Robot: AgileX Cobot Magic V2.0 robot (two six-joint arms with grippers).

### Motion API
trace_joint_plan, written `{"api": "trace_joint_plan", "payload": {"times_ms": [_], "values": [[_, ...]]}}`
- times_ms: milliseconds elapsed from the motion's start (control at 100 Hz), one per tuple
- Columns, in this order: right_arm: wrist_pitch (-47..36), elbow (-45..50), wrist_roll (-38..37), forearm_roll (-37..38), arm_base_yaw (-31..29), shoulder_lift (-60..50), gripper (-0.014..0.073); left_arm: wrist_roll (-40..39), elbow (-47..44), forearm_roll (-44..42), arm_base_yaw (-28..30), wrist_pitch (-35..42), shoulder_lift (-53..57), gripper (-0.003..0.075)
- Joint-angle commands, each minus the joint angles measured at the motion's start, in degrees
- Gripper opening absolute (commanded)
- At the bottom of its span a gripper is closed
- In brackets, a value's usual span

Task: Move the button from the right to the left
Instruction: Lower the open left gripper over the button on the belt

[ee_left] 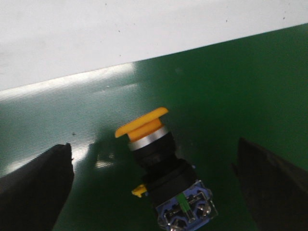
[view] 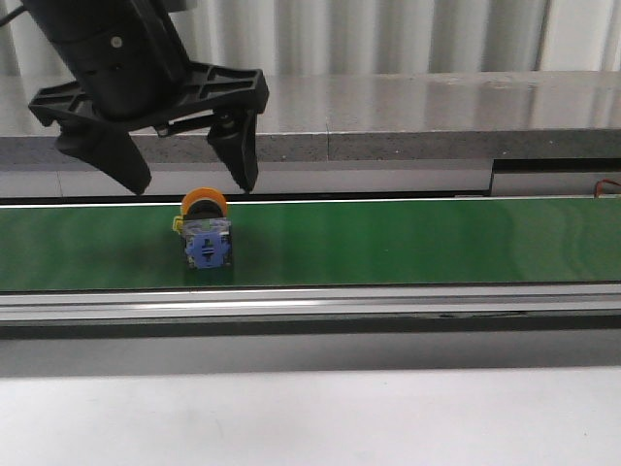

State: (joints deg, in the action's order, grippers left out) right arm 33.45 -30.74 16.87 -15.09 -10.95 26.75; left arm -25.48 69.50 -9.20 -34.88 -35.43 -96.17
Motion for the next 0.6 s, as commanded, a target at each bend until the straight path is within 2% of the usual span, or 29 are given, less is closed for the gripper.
{"api": "trace_joint_plan", "payload": {"times_ms": [0,100,280,400,590], "values": [[-4.1,-1.3,0.6,-0.8,0.0,0.1,-0.0067,-0.6,1.9,-0.3,-0.6,1.3,1.2,0.0659],[-4.1,-1.3,0.6,-0.8,0.0,0.1,-0.0067,-0.6,1.9,-0.4,-0.6,-0.2,0.0,0.0636],[-4.1,-1.3,0.6,-0.8,0.0,0.1,-0.0067,-0.7,1.6,-0.4,-0.6,-1.8,-2.3,0.0498],[-4.1,-1.3,0.6,-0.8,0.0,0.1,-0.0067,-0.7,1.6,-0.2,-0.6,-1.9,-2.5,0.0339],[-4.1,-1.3,0.6,-0.8,0.0,0.1,-0.0067,-0.7,1.6,-1.2,-0.6,-1.9,-2.2,0.0006]]}}
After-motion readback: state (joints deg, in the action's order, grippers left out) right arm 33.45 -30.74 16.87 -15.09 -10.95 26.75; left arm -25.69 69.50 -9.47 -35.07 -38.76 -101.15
